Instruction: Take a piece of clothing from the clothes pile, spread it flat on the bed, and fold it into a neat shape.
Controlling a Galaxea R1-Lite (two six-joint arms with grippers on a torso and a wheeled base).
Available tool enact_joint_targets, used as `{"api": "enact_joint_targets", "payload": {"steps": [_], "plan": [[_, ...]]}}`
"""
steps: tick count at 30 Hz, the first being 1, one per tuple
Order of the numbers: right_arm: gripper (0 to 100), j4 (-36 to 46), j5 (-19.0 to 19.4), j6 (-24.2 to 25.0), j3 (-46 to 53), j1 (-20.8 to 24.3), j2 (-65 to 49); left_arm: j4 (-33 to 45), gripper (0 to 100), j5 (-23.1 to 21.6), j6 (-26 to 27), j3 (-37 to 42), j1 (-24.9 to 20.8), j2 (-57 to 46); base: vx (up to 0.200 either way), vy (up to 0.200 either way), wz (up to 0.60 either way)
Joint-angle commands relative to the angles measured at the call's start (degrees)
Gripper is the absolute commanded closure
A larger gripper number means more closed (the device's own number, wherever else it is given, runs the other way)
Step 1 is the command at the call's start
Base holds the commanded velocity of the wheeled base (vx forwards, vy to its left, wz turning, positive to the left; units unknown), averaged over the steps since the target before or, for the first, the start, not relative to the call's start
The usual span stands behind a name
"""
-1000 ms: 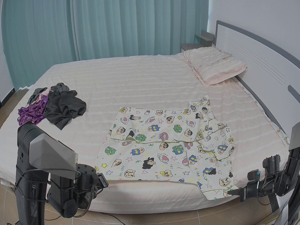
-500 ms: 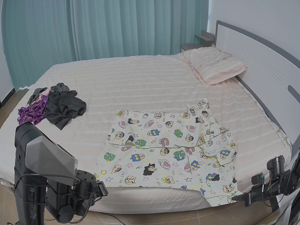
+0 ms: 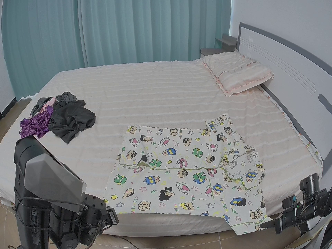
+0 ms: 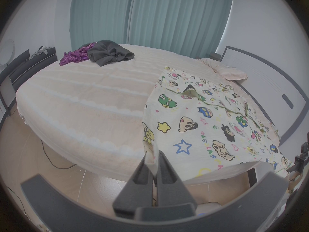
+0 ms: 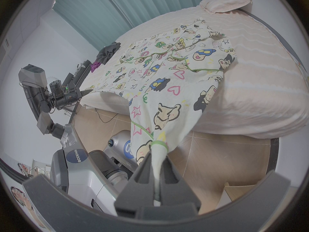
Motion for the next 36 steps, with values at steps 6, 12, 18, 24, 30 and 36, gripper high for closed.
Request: {"api": "enact_joint_targets", "payload": {"steps": [6, 12, 18, 24, 30, 36], "plan": [[100, 2.6, 0.0, -1.3, 1.0, 0.3, -3.8, 6.5, 100, -0.2, 1.5, 1.1, -1.6, -7.8, 0.000, 0.000, 0.00], [100, 5.2, -0.1, -1.7, 1.0, 0.4, -4.8, 12.9, 100, -0.7, 1.6, 1.1, -1.7, -10.0, 0.000, 0.000, 0.00], [100, 8.4, -0.9, -2.2, 1.0, 1.7, -6.8, 17.0, 100, -2.0, 1.5, 1.1, -4.1, -10.7, 0.000, 0.000, 0.00], [100, 10.5, -0.8, -3.1, 1.0, 2.4, -8.4, 20.7, 100, -2.0, 1.6, 0.4, -5.3, -12.6, 0.000, 0.000, 0.00], [100, 10.3, -0.1, -2.2, -2.6, 2.1, -9.0, 21.7, 100, -2.5, 1.6, -3.9, -1.8, -15.2, 0.000, 0.000, 0.00], [100, 10.5, 0.7, 4.9, -8.1, 2.3, -11.4, 34.3, 100, -2.6, 1.0, -15.2, 0.9, -20.5, 0.000, 0.000, 0.00]]}}
